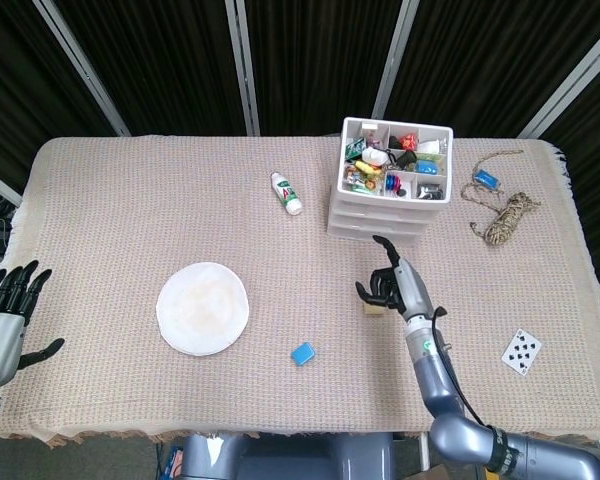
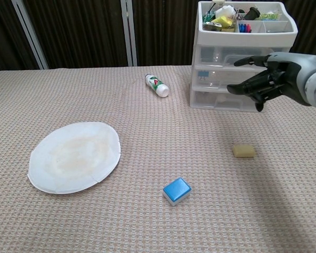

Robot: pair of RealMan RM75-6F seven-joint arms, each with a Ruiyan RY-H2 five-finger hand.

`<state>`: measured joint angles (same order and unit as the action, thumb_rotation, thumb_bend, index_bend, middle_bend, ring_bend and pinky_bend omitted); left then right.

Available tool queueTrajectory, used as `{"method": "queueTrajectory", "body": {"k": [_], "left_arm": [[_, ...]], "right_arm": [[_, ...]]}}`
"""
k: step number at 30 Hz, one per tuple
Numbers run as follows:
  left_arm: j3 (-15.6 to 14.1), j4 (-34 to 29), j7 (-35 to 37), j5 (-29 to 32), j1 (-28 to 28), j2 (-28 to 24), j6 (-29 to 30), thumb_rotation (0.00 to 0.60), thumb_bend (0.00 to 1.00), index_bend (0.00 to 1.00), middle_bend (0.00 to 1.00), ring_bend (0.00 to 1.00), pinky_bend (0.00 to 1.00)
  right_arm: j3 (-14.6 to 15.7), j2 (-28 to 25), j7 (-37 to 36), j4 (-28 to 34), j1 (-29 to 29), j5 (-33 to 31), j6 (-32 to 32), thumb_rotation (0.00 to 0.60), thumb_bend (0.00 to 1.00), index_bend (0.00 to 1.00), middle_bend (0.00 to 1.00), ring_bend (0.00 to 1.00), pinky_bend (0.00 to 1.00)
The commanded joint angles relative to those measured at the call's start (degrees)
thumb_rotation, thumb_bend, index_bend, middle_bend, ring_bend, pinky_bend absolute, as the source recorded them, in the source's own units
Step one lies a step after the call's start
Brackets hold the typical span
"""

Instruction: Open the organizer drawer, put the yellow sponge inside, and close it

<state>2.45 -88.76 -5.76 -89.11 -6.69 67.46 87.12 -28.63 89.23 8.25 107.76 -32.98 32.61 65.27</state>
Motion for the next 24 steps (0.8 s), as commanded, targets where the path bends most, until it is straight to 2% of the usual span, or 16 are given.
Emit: {"method": "queueTrajectory", "body": {"k": [1,14,24], "left_arm": [[0.02,-0.06,0.00,0.10,-0.06,-0.05,-0.13,0.600,0.11,0.06,0.00,0.00,0.00],[0.10,0.17,0.22,0.00,-0.39,0.01,-0.41,0.600,0.11,0.06,0.00,0.00,0.00],[0.08,-0.14,0.51,0.29,-0.63,-0.10,-1.01,0.600,0.11,0.06,0.00,0.00,0.00]], "right_arm": [[-2.47,1.86,-1.26,-2.40,-2.40,-3.53,-0.76,0.600,0.28,0.12,0.79,0.77,0.68],[-3.83,4.52,-2.25,-9.92,-6.37,-8.26,-2.44,0.600,0.28,0.12,0.79,0.77,0.68],[-5.77,6.33,-4.40,-15.09,-8.04,-8.84,-2.20,0.600,0.28,0.12,0.79,0.77,0.68]]}}
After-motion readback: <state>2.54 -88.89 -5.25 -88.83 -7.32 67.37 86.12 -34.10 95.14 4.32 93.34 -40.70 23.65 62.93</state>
